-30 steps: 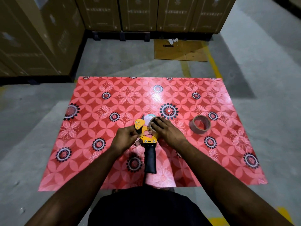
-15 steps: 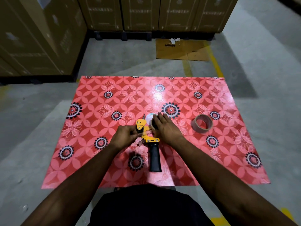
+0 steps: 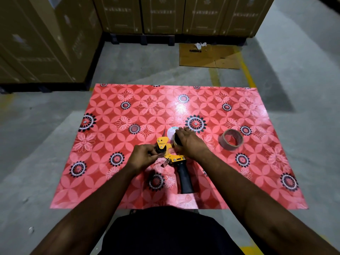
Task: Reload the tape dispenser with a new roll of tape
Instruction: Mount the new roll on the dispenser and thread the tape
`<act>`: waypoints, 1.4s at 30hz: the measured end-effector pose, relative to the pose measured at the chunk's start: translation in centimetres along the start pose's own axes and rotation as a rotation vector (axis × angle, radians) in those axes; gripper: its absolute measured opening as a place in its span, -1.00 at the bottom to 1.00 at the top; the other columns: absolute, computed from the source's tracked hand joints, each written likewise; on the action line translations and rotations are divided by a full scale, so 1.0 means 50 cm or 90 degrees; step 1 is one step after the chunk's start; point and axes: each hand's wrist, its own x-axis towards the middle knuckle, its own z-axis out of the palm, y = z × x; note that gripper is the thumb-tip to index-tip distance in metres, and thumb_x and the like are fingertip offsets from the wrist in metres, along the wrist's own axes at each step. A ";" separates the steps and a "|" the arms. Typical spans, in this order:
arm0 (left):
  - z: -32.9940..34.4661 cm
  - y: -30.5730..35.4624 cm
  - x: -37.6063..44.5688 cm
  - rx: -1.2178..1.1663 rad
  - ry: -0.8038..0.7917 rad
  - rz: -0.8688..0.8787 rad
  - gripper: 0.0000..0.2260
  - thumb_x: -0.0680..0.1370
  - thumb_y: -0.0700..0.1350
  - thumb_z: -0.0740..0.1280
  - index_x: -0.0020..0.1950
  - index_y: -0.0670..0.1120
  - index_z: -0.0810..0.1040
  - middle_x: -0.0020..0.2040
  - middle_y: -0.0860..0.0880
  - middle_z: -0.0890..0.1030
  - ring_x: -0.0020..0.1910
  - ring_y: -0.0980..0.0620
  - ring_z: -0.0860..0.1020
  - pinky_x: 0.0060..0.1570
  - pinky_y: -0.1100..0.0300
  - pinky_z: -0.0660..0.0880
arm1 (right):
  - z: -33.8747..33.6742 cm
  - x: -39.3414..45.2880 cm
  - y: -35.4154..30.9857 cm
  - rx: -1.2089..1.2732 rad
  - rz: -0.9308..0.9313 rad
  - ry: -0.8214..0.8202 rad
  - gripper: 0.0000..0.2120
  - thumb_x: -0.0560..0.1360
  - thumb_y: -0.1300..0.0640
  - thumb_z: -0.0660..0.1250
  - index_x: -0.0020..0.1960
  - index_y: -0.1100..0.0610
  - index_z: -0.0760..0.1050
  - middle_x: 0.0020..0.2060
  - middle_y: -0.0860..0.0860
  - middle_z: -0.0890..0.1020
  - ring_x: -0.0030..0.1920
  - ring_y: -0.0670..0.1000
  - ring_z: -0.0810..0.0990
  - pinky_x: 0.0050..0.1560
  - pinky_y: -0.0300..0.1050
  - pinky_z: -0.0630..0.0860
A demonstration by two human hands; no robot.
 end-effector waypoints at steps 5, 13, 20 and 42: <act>0.012 -0.018 -0.008 -0.027 0.006 0.017 -0.88 0.36 -0.36 0.49 -0.30 -0.16 0.69 -0.07 0.17 0.65 0.05 0.37 0.58 -0.03 0.57 0.44 | -0.003 0.005 -0.004 0.012 0.002 -0.001 -0.36 0.53 0.03 0.39 0.49 0.23 0.24 0.44 0.19 0.38 0.45 0.20 0.33 0.40 0.08 0.36; -0.014 -0.026 0.007 -0.007 -0.075 0.068 -0.86 0.35 -0.31 0.49 -0.36 -0.10 0.66 -0.15 0.15 0.69 0.04 0.37 0.60 -0.05 0.25 0.61 | -0.018 -0.002 0.009 0.044 -0.060 0.000 -0.55 0.46 0.08 0.46 0.28 0.07 0.37 0.13 0.08 0.50 0.05 0.12 0.52 -0.07 -0.03 0.51; -0.004 -0.012 -0.005 0.035 -0.002 0.107 -0.77 0.35 -0.29 0.48 -0.35 0.03 0.58 -0.25 0.13 0.63 -0.25 0.22 0.61 -0.20 0.14 0.57 | -0.029 -0.005 -0.015 -0.042 -0.015 0.004 -0.55 0.62 -0.01 0.21 0.42 0.19 0.32 0.42 0.19 0.42 0.46 0.22 0.32 0.41 0.17 0.34; -0.015 -0.006 0.005 0.045 -0.075 0.117 -0.89 0.32 -0.28 0.43 -0.32 -0.08 0.62 -0.28 0.04 0.65 -0.25 0.09 0.62 -0.22 0.13 0.53 | 0.039 -0.127 -0.047 0.151 -0.078 0.063 -0.30 0.30 -0.03 0.58 0.35 0.19 0.44 0.11 0.10 0.46 0.16 0.08 0.36 0.15 -0.04 0.41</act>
